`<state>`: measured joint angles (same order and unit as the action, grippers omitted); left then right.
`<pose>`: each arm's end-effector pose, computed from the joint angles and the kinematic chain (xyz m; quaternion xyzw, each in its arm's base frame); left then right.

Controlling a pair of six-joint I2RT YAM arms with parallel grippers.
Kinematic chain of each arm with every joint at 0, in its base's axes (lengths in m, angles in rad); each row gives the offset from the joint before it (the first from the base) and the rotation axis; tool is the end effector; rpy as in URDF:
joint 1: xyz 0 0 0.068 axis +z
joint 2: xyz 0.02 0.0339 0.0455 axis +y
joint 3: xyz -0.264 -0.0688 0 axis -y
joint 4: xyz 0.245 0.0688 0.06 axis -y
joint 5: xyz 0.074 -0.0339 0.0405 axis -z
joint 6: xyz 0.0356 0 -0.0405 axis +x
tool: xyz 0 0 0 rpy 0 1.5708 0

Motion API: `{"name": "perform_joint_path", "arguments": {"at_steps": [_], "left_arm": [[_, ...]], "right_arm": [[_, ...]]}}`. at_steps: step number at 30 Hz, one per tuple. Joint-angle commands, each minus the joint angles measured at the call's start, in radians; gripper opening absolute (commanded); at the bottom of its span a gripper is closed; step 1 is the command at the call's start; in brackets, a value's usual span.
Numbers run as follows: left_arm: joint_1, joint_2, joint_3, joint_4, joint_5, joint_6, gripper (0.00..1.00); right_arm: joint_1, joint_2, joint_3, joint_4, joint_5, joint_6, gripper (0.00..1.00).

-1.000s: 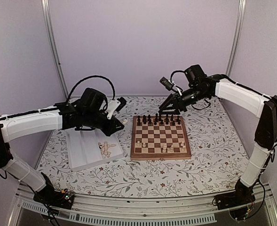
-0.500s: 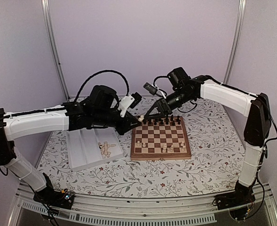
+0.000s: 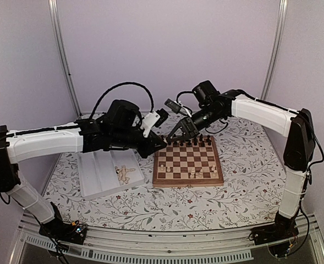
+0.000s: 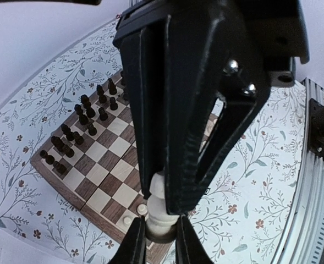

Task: Set up the chess pieces on the board
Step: Place the chess piece on the chessboard.

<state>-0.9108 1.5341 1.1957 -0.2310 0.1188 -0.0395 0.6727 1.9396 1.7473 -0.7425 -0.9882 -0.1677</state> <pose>0.2134 -0.2818 0.2936 0.3954 0.7819 -0.2655 0.4023 0.3121 0.2866 0.2965 -0.4765 0.7030 0.5049 0.1540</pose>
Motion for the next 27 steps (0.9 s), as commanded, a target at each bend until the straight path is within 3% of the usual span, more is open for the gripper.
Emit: {"name": "perform_joint_path", "arguments": {"at_steps": [1, 6, 14, 20, 27], "left_arm": [[-0.014, 0.008, 0.022, 0.009, -0.028, 0.005, 0.16], [-0.014, 0.002, 0.02, -0.035, -0.097, 0.036, 0.35], [0.036, -0.035, 0.0, -0.062, -0.237, 0.048, 0.41], [0.103, -0.021, 0.014, -0.106, -0.261, 0.043, 0.41], [0.125, -0.034, 0.001, -0.101, -0.255, 0.045, 0.41]], "right_arm": [[0.009, -0.001, -0.001, 0.006, -0.026, -0.005, 0.05], [0.006, -0.053, -0.008, -0.062, 0.143, -0.126, 0.0], [-0.043, -0.267, -0.245, -0.093, 0.53, -0.333, 0.0], [-0.081, -0.346, -0.344, -0.216, 0.603, -0.417, 0.0], [-0.081, -0.293, -0.383, -0.299, 0.627, -0.462, 0.0]]}}
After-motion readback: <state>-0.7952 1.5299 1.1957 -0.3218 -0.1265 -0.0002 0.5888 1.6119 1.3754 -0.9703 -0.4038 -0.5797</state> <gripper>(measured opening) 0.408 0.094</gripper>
